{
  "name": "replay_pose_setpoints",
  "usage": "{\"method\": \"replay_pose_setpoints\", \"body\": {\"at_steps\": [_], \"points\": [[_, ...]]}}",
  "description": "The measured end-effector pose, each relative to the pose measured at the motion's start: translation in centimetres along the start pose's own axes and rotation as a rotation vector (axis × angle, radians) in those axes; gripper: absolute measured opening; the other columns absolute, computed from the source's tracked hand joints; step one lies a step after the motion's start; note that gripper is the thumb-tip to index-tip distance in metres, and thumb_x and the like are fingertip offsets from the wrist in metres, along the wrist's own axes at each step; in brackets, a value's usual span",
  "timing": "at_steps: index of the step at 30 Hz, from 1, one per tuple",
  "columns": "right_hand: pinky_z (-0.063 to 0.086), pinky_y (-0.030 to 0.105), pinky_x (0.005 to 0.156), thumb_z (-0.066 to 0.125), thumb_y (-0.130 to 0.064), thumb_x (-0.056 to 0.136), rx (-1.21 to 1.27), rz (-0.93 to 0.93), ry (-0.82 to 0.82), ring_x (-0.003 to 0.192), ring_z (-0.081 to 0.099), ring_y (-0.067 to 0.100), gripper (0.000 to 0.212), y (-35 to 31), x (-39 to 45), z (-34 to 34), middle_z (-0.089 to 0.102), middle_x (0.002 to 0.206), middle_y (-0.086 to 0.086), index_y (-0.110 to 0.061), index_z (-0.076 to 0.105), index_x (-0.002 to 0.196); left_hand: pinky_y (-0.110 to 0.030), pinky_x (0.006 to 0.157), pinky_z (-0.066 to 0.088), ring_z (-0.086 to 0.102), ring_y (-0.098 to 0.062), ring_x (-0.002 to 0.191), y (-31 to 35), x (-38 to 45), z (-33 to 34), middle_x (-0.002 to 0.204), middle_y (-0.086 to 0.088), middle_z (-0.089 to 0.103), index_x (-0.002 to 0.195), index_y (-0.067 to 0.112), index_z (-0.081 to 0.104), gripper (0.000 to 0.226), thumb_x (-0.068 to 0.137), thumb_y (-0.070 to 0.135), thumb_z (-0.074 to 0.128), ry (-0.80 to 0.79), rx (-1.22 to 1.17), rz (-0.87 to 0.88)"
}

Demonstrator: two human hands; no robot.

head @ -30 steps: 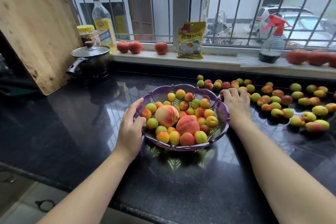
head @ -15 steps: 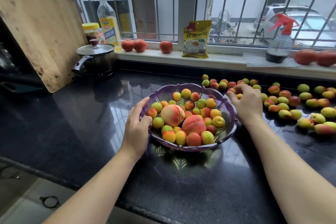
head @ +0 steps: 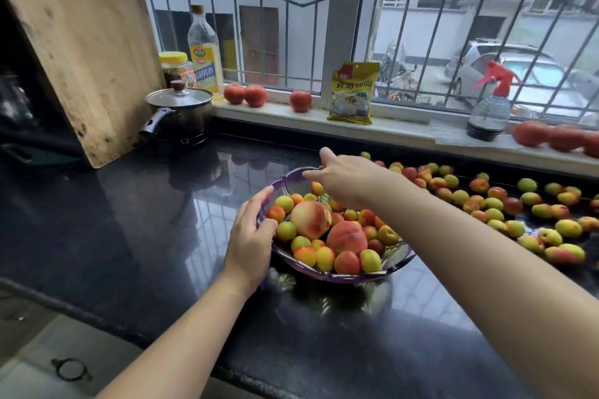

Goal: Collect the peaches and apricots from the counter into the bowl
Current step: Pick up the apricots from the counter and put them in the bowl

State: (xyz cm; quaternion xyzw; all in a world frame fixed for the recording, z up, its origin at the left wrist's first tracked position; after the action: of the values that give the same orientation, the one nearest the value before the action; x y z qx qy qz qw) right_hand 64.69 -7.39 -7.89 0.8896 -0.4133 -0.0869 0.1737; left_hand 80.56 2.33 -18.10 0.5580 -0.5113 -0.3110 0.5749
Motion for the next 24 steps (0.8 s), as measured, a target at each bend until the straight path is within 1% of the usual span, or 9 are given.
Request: {"method": "replay_pose_setpoints", "body": {"at_steps": [2,4,6,10,12,14,19,22,24], "points": [[0.039,0.03,0.054,0.049,-0.013,0.101,-0.022,-0.007,-0.022,0.075,0.054,0.019,0.05,0.4,-0.1,0.3,0.037,0.132,0.016,-0.033,0.046,0.147,-0.042,0.119,0.041,0.049,-0.006,0.135,0.1,0.1,0.0,0.144,0.01,0.055,0.147,0.03,0.056,0.064,0.084,0.031,0.047,0.003,0.012,-0.001],[0.04,0.03,0.055,0.056,-0.015,0.098,-0.008,-0.007,0.022,0.073,0.049,0.016,0.036,1.4,-0.7,0.4,0.037,0.113,0.008,-0.03,0.063,0.13,-0.04,0.119,0.04,0.048,-0.005,0.135,0.2,0.1,0.0,0.145,0.011,0.054,0.148,0.03,0.056,0.065,0.084,0.032,0.047,-0.002,0.011,-0.005],[0.043,0.03,0.06,0.062,-0.015,0.096,0.007,0.009,0.094,0.078,0.046,0.016,0.03,2.7,-1.3,0.4,0.033,0.105,0.002,-0.03,0.069,0.12,-0.038,0.117,0.041,0.048,-0.004,0.134,0.1,0.1,0.0,0.144,0.012,0.054,0.148,0.031,0.055,0.065,0.084,0.032,0.046,-0.005,0.009,-0.009],[0.044,0.029,0.063,0.058,-0.018,0.1,0.162,0.085,0.198,0.086,0.048,0.018,0.041,3.5,-1.6,1.0,0.034,0.109,0.0,-0.035,0.057,0.137,-0.029,0.112,0.04,0.047,0.006,0.129,0.0,0.2,0.0,0.14,0.015,0.053,0.148,0.033,0.055,0.064,0.084,0.032,0.046,-0.007,0.008,-0.002],[0.048,0.031,0.065,0.057,-0.021,0.101,0.22,0.098,0.193,0.088,0.051,0.02,0.038,3.3,-1.3,1.7,0.039,0.112,0.001,-0.033,0.054,0.138,-0.019,0.106,0.038,0.045,0.015,0.126,0.0,0.2,0.0,0.138,0.019,0.053,0.146,0.034,0.056,0.063,0.084,0.033,0.046,-0.009,0.008,0.006],[0.046,0.03,0.068,0.057,-0.023,0.101,0.285,0.099,0.212,0.094,0.051,0.021,0.033,3.2,-0.9,2.1,0.044,0.112,0.001,-0.03,0.057,0.134,-0.01,0.1,0.035,0.044,0.02,0.123,0.0,0.2,0.0,0.137,0.021,0.052,0.146,0.035,0.056,0.062,0.085,0.033,0.046,-0.011,0.009,0.012],[0.045,0.033,0.08,0.057,-0.026,0.101,0.372,0.168,0.338,0.105,0.05,0.022,0.03,2.2,0.3,2.0,0.061,0.116,0.001,-0.026,0.057,0.131,-0.01,0.098,0.035,0.046,0.016,0.126,-0.3,0.3,0.0,0.14,0.018,0.053,0.147,0.033,0.056,0.063,0.085,0.033,0.046,-0.01,0.01,0.008],[0.047,0.036,0.086,0.053,-0.029,0.103,0.489,0.228,0.285,0.111,0.053,0.024,0.031,1.5,0.7,2.0,0.066,0.119,0.002,-0.021,0.057,0.133,-0.01,0.099,0.036,0.047,0.013,0.126,-0.2,0.3,0.0,0.141,0.015,0.054,0.146,0.034,0.056,0.062,0.084,0.032,0.047,-0.013,0.011,0.014],[0.05,0.037,0.088,0.052,-0.03,0.103,0.578,0.274,0.32,0.111,0.057,0.023,0.032,2.3,0.0,1.8,0.068,0.119,0.001,-0.02,0.059,0.133,-0.009,0.098,0.035,0.046,0.013,0.127,0.0,0.2,-0.1,0.141,0.015,0.054,0.146,0.034,0.055,0.062,0.084,0.033,0.047,-0.018,0.014,0.018]]}}
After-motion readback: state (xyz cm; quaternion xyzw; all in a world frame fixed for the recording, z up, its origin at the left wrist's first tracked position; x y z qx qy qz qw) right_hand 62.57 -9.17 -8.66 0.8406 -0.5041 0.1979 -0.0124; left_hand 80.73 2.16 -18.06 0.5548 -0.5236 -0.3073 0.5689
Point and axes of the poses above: each hand's wrist, its own x-axis towards the middle knuckle, its own z-axis out of the palm, y = z × x, the point moved 3 cm from there along x, towards the middle knuckle
